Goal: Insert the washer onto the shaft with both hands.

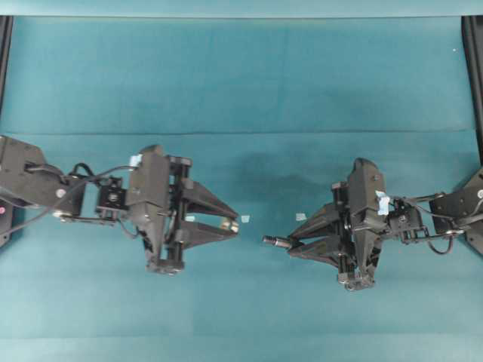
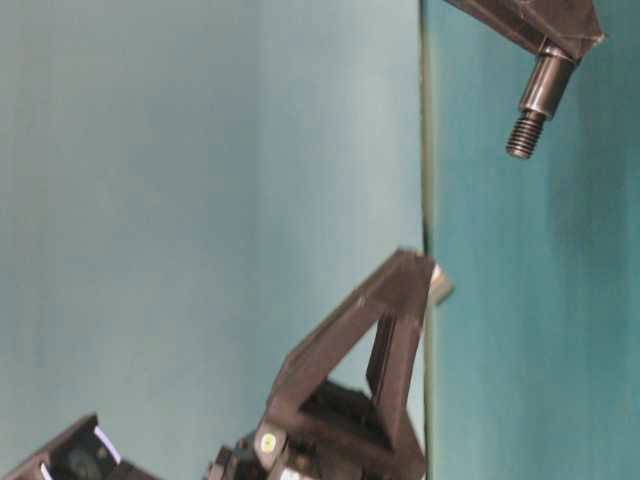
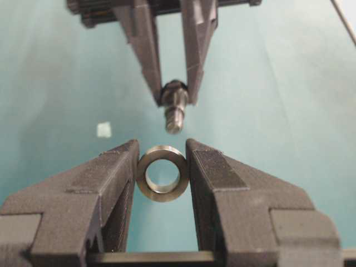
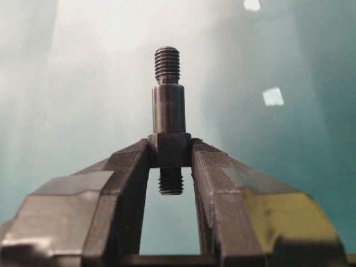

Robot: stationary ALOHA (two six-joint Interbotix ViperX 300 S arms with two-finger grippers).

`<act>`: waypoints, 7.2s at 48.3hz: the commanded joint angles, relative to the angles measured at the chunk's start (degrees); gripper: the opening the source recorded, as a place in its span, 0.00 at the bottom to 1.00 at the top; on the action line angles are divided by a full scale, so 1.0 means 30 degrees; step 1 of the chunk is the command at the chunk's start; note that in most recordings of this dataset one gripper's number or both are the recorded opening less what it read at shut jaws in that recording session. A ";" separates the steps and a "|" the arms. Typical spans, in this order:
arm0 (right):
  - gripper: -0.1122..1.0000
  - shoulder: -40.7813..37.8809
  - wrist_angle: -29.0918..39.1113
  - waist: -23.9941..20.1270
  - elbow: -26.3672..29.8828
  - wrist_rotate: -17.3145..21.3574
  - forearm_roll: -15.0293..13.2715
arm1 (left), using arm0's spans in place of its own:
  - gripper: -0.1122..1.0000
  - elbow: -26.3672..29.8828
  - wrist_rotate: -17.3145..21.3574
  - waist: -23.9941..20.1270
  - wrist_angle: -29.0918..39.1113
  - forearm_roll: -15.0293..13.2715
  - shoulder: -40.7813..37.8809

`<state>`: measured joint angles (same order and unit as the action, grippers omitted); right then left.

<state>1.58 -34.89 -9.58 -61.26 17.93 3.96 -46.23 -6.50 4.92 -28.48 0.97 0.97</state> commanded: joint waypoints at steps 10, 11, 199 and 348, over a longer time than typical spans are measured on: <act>0.10 0.0059 -0.0527 -0.0117 0.0088 0.0176 0.0029 | 0.41 0.1084 -0.0117 0.0059 -0.0234 0.0059 -0.0527; 0.10 0.0088 -0.0615 -0.0117 0.0088 0.0176 0.0059 | 0.41 0.1113 -0.0117 0.0088 -0.0234 0.0059 -0.0557; 0.10 -0.0352 -0.3193 -0.0088 0.0820 -0.0410 0.1143 | 0.19 0.5127 0.0059 0.0352 0.1348 0.0059 -0.3604; 0.10 -0.0234 -0.1816 -0.0088 0.0674 -0.0352 0.1113 | 0.24 -0.2021 -0.0264 0.0264 0.8672 0.0059 0.5742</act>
<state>0.09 -39.46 -9.93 -59.59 17.31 7.38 -52.82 -7.21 5.63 -2.29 0.97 17.49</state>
